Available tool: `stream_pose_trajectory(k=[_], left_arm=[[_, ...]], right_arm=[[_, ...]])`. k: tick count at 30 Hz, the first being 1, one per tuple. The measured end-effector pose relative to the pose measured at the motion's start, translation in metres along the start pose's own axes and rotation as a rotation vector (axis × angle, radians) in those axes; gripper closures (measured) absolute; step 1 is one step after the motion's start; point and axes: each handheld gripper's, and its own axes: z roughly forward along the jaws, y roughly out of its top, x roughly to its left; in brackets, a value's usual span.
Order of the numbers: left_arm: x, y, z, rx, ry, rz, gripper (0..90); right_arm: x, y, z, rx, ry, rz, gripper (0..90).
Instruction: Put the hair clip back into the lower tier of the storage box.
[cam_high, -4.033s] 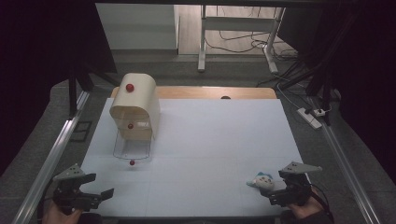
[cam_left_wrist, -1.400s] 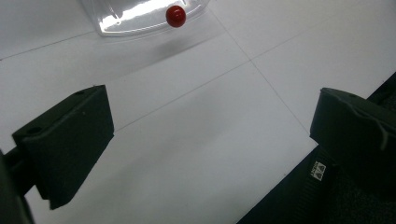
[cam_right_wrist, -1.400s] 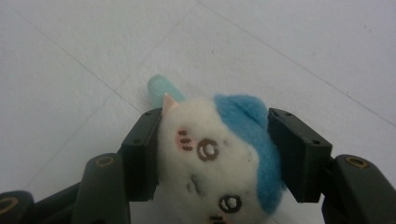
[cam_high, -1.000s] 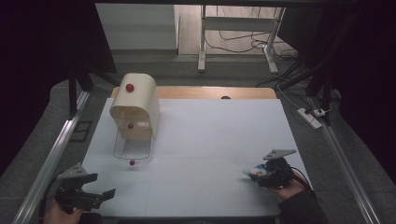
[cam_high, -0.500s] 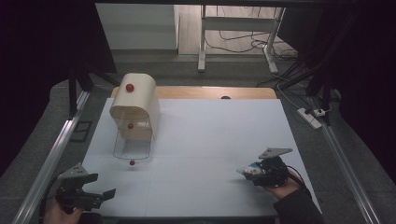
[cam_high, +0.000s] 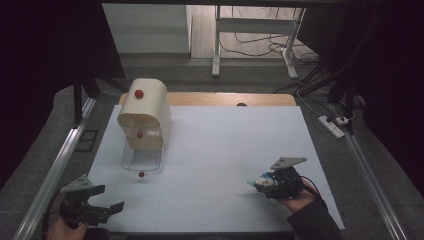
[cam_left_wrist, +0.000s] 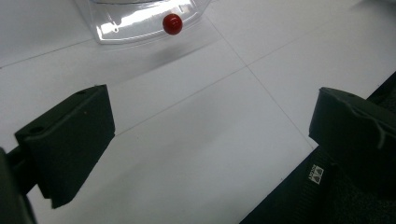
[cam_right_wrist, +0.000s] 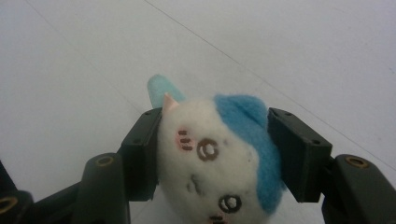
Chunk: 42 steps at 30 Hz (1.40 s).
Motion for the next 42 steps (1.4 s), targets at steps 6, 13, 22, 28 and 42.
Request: stream_pose_trajectory(k=[6,13,22,28,42], left_arm=[[-0.001,0.0,0.0,-0.008,-0.001,0.005,0.1],[-0.001,0.0,0.001,-0.003,-0.002,0.005,0.0],[-0.001,0.001,0.001,0.003,-0.002,0.006,0.2],[-0.001,0.001,0.002,0.007,0.0,0.008,0.5],[-0.001,0.001,0.002,0.008,0.003,0.006,1.1]], right_arm=[[0.003,0.004,0.001,-0.013,0.013,0.005,37.9],[0.006,0.01,0.001,-0.036,0.039,0.007,38.0],[0.012,0.019,0.003,-0.061,0.065,-0.007,37.9],[0.016,0.024,0.006,-0.064,0.073,-0.022,38.0],[0.025,0.037,0.013,-0.08,0.104,-0.049,37.9]])
